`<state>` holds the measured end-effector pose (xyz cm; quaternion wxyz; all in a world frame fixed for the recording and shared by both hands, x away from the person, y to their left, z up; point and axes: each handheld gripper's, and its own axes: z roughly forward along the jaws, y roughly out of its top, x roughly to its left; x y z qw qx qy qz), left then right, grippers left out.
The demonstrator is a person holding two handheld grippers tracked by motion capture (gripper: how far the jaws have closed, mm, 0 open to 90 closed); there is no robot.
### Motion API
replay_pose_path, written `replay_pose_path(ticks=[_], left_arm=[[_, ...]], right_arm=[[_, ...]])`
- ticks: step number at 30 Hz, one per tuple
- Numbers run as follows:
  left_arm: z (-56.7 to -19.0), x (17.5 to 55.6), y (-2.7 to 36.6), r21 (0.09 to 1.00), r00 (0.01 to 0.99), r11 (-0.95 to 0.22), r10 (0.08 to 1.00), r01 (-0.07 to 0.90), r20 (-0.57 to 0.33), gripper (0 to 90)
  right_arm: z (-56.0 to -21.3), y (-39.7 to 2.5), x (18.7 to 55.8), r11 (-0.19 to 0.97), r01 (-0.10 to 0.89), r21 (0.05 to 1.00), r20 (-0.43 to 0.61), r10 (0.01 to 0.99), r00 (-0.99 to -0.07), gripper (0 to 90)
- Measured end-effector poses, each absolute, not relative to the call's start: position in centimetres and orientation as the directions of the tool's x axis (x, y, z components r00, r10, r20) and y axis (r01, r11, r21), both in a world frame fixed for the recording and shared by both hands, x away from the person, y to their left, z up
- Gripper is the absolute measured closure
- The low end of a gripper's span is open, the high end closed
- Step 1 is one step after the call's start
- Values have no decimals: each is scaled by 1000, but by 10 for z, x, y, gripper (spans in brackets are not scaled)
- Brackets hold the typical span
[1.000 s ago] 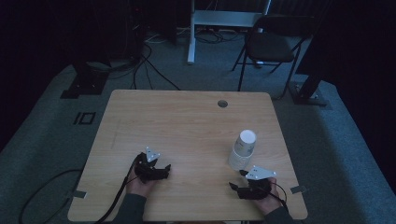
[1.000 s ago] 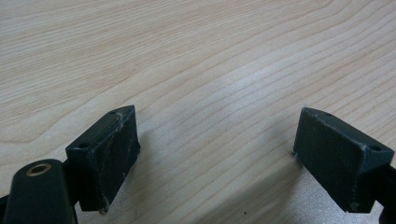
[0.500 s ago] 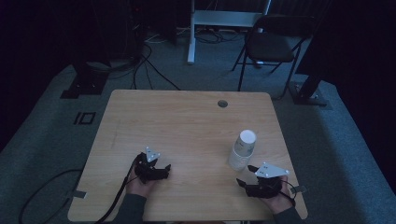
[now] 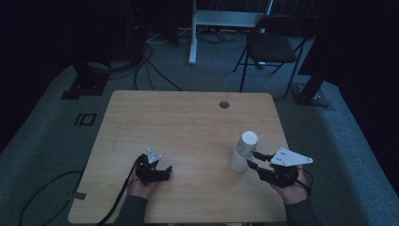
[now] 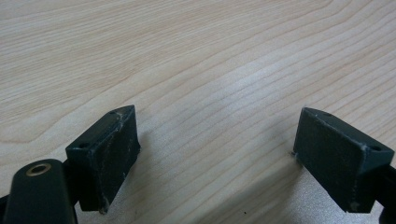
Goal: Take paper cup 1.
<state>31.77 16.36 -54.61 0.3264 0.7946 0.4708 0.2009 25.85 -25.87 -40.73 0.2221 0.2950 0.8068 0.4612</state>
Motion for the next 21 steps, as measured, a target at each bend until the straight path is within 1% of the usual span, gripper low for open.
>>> replay_pose_path(ticks=[3, 5, 6, 8, 11, 12, 15, 19, 21], left_arm=[[-546, 318, 164, 708, 476, -344, 879, 617, 12, 144], [-546, 318, 164, 708, 476, -344, 879, 617, 12, 144], [-546, 318, 164, 706, 476, -345, 879, 618, 13, 144], [-546, 318, 164, 707, 476, -344, 879, 618, 12, 144], [-546, 318, 164, 707, 476, -344, 879, 618, 12, 144], [-546, 318, 164, 707, 476, -344, 879, 618, 12, 144], [-546, 318, 164, 705, 477, -345, 879, 619, 11, 144], [-546, 318, 164, 707, 476, -344, 879, 618, 12, 144], [-546, 318, 164, 706, 476, -344, 879, 619, 11, 144]], right_arm=[[-395, -255, 263, 398, 249, 883, -106, 686, -720, 647], [-389, -252, 268, 401, 239, 885, -118, 687, -717, 648], [-386, -251, 271, 403, 234, 885, -127, 692, -710, 634], [-383, -249, 278, 389, 229, 892, -132, 711, -691, 579], [-380, -248, 288, 372, 249, 894, -126, 743, -657, 429], [-380, -248, 288, 372, 249, 894, -126, 743, -657, 429], [-382, -246, 302, 364, 288, 886, -103, 758, -644, 321], [-390, -245, 312, 357, 320, 877, -84, 772, -630, 254], [-394, -245, 315, 350, 335, 875, -67, 773, -631, 241]])
